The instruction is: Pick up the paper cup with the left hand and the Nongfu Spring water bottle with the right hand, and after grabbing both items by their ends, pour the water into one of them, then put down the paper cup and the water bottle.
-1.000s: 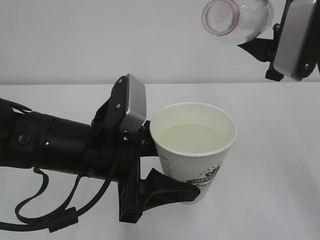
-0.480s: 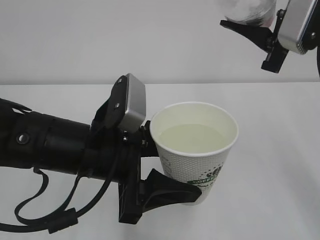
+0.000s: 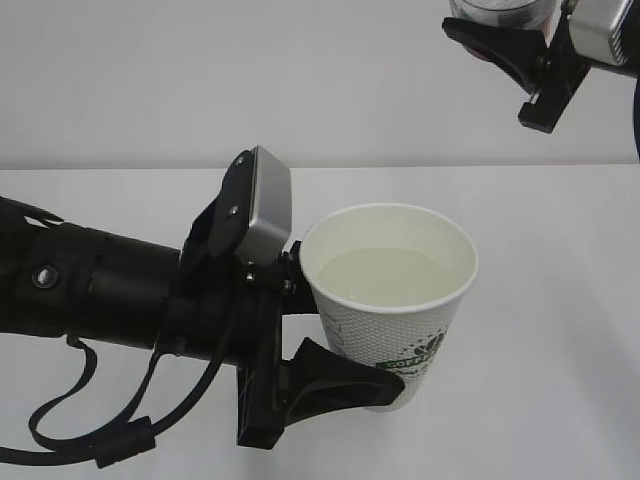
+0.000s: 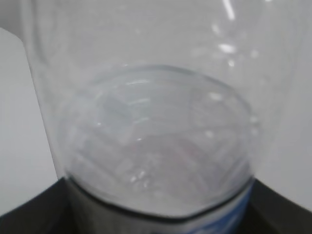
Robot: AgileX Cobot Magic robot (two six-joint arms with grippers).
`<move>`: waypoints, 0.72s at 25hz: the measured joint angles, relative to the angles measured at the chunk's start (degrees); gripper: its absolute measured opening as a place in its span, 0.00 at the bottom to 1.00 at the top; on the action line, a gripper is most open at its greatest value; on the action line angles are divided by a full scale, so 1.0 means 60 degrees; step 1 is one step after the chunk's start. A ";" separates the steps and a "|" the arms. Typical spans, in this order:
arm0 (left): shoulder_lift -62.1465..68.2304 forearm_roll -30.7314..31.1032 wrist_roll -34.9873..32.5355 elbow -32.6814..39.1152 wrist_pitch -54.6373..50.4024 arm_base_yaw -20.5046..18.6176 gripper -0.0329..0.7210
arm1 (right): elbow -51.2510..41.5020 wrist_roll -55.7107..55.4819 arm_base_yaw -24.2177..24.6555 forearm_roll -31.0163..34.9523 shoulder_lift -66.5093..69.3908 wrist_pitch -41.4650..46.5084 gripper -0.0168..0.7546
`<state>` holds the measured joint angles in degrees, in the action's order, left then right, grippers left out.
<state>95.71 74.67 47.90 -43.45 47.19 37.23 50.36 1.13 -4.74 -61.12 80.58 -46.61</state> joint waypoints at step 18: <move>0.0000 0.0000 0.0000 0.0000 0.0017 0.0000 0.75 | 0.0015 -0.0513 0.0000 0.2916 0.0000 0.0812 0.65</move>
<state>95.71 74.67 47.90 -43.45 47.29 37.23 50.45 -1.94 -4.74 -43.62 80.58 -41.74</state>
